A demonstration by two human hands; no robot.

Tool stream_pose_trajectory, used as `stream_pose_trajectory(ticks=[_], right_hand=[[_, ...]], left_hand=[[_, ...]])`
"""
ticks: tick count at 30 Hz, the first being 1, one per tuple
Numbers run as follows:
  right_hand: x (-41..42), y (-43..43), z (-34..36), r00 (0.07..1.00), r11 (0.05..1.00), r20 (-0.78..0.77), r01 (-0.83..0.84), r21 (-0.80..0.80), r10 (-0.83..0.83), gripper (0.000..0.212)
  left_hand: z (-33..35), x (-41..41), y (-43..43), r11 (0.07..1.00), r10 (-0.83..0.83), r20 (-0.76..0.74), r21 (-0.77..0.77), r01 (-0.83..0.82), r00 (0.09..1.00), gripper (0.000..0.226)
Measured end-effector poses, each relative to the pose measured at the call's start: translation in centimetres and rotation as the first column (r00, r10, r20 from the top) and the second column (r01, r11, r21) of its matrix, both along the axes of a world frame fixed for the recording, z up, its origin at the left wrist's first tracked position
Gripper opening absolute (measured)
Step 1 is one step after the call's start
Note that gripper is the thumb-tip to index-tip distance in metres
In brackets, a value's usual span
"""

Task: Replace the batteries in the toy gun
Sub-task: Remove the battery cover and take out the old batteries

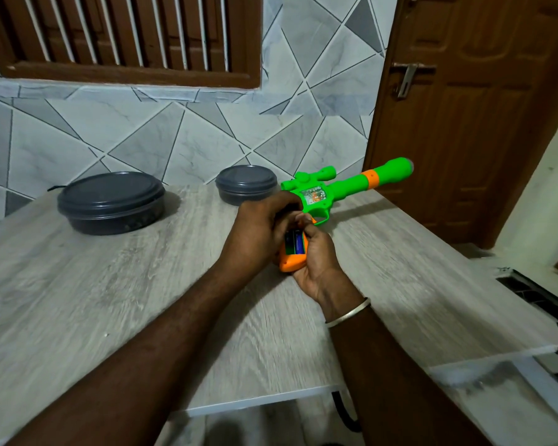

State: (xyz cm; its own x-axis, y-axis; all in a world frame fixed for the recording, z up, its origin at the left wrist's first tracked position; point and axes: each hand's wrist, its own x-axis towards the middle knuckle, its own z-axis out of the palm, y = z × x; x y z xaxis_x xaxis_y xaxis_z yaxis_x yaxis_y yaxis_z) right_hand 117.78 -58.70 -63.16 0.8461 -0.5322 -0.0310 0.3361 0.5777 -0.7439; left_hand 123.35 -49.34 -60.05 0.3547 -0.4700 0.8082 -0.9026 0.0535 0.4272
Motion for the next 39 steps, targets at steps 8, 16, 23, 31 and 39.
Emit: stream_pose_trajectory(ticks=[8,16,23,31,39], right_hand=[[-0.2,0.2,-0.1,0.995,0.99,-0.099,-0.042,-0.135,0.029,0.047],[0.1,-0.3,-0.3,0.987,0.983,-0.156,-0.056,-0.173,0.028,0.058],[0.3,-0.6,-0.6,0.986,0.985,-0.164,-0.041,-0.165,0.014,0.057],[0.6,-0.9,-0.9,0.99,0.988,-0.142,-0.001,-0.155,-0.021,0.052],[1.1,-0.5,-0.8,0.998,0.994,-0.007,0.066,-0.084,-0.067,0.047]], left_hand=[[1.1,0.7,0.0,0.986,-0.162,-0.592,-0.124,0.109,0.789,0.007],[1.4,1.4,0.5,0.961,-0.273,-0.729,-0.241,0.139,0.628,0.014],[1.1,1.1,0.8,0.947,-0.275,-0.67,-0.312,0.075,0.69,0.015],[0.8,1.7,1.4,0.995,0.07,-0.547,0.093,-0.023,0.834,0.007],[0.5,0.5,0.9,0.951,0.117,-0.462,0.306,0.035,0.879,0.017]])
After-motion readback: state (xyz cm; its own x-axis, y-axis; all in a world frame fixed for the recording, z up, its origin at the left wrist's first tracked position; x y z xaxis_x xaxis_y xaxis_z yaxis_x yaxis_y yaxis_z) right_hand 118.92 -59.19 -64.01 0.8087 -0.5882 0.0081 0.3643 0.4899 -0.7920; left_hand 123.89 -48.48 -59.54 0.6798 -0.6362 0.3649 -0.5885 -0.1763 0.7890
